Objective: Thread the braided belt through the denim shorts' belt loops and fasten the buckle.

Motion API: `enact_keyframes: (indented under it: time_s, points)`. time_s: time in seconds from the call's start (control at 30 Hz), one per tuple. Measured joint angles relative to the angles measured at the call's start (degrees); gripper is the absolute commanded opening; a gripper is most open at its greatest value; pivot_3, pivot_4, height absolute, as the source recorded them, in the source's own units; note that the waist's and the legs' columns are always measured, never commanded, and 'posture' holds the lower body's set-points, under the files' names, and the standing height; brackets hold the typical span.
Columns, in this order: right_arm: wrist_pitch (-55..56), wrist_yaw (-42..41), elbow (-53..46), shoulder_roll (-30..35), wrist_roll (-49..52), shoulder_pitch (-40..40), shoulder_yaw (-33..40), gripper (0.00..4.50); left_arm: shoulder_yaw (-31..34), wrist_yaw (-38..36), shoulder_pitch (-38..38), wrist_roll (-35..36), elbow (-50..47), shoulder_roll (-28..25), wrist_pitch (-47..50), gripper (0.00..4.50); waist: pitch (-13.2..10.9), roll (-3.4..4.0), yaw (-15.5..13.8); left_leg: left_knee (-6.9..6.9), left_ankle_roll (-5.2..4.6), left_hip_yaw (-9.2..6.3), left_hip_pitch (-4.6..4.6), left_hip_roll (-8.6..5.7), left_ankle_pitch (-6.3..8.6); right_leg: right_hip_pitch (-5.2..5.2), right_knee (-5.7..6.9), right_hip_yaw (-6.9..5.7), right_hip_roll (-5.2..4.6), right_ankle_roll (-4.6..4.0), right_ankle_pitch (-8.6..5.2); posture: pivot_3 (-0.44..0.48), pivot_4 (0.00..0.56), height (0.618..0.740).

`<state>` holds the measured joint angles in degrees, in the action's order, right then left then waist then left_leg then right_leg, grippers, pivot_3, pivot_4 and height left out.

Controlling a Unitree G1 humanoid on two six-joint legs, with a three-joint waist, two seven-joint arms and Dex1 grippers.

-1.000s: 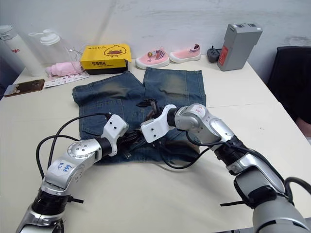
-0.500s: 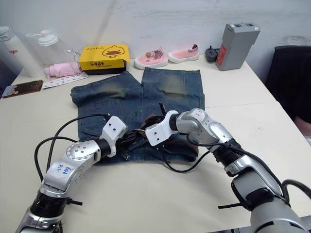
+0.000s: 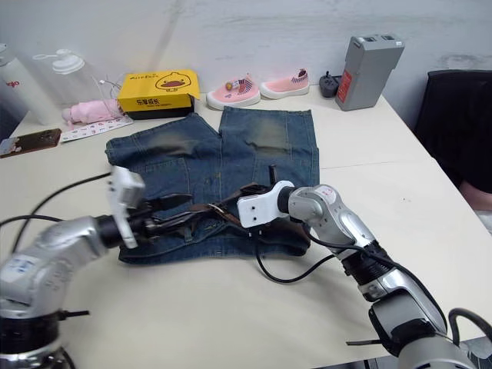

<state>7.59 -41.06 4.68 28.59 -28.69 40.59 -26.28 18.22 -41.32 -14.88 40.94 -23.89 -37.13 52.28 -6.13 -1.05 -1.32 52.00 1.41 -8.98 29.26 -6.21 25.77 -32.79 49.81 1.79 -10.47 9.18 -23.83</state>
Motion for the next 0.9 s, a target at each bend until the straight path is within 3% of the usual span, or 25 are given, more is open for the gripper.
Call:
enact_keyframes:
  time_s: [0.1, 0.17, 0.2, 0.23, 0.37, 0.43, 0.63, 0.8, 0.9]
  points:
    - [-2.01, 0.64, -1.49, -0.39, -0.52, -1.15, 0.28, 0.0, 2.45, -2.72, -2.8, 0.18, 9.97, -3.13, -2.05, 1.45, 0.0, -0.01, -0.11, 0.02, 0.0, -0.01, 0.0, -0.04, 0.0, 0.01, 0.02, 0.0, 0.0, -0.01, 0.0, 0.0, 0.15, 0.636]
    - [-3.18, 1.04, -2.66, -0.8, -0.62, -1.59, 0.47, 0.0, 0.25, -3.26, -4.56, -4.67, 17.84, -5.92, -5.71, 0.42, 0.0, -0.01, -0.14, 0.05, -0.01, 0.02, 0.01, -0.08, 0.0, 0.02, 0.02, 0.02, 0.01, -0.01, 0.0, 0.0, 0.15, 0.636]
    - [-3.24, 1.06, -2.7, -0.83, -0.62, -1.59, 0.49, 0.0, -0.05, -3.28, -4.67, -5.07, 18.31, -6.08, -5.96, 0.42, 0.0, -0.01, -0.14, 0.05, -0.01, 0.02, 0.01, -0.09, 0.0, 0.02, 0.03, 0.02, 0.01, -0.01, 0.0, 0.0, 0.15, 0.636]
    - [-3.99, 1.27, -3.35, -0.82, -0.61, -1.99, 0.87, 0.0, -2.32, -3.53, -5.34, -7.79, 20.92, -6.51, -8.15, 0.12, 0.01, -0.02, -0.18, 0.05, -0.03, 0.03, 0.01, -0.12, 0.01, 0.02, 0.03, 0.03, 0.02, -0.01, 0.0, 0.0, 0.15, 0.636]
    - [-7.32, 2.4, -8.07, -1.25, 0.41, -5.18, 4.52, 0.0, -13.13, -4.57, -7.55, -18.09, 30.81, -7.4, -15.33, 0.12, 0.02, -0.05, -0.15, 0.07, -0.08, -0.03, 0.05, -0.19, 0.04, -0.01, 0.06, 0.02, 0.05, -0.01, 0.0, 0.0, 0.15, 0.636]
    - [-10.39, 2.51, -10.65, -0.76, 2.02, -7.13, 8.2, 0.0, -14.84, -5.32, -7.98, -20.14, 31.46, -7.52, -18.06, 0.12, 0.03, -0.07, -0.24, 0.07, -0.1, -0.07, 0.06, -0.21, 0.05, 0.0, 0.06, 0.01, 0.04, -0.01, 0.0, 0.0, 0.15, 0.636]
    - [-13.06, 2.57, -16.7, 2.74, 6.6, -8.5, 16.48, 0.0, -15.89, -6.4, -8.47, -22.48, 31.77, -6.86, -21.0, 0.12, 0.0, -0.01, -0.25, 0.07, -0.08, -0.04, 0.05, -0.18, 0.04, 0.03, 0.02, 0.03, -0.07, 0.0, 0.0, 0.0, 0.15, 0.636]
    - [-12.7, 2.45, -19.61, 2.31, 6.95, -8.78, 14.82, 0.0, -15.74, -7.11, -9.17, -22.1, 31.41, -5.67, -21.28, 0.12, 0.0, -0.02, -0.16, 0.07, -0.04, -0.05, 0.05, -0.06, 0.02, 0.03, 0.0, 0.03, -0.09, 0.0, 0.0, 0.0, 0.15, 0.636]
    - [-12.6, 2.25, -20.42, 1.24, 5.56, -8.91, 11.0, 0.0, -13.77, -7.86, -9.5, -19.15, 28.39, -4.16, -20.5, 0.98, -0.01, -0.05, -0.07, 0.07, -0.04, -0.05, 0.06, -0.05, 0.01, 0.02, -0.01, 0.03, -0.09, 0.0, 0.0, 0.0, 0.15, 0.636]
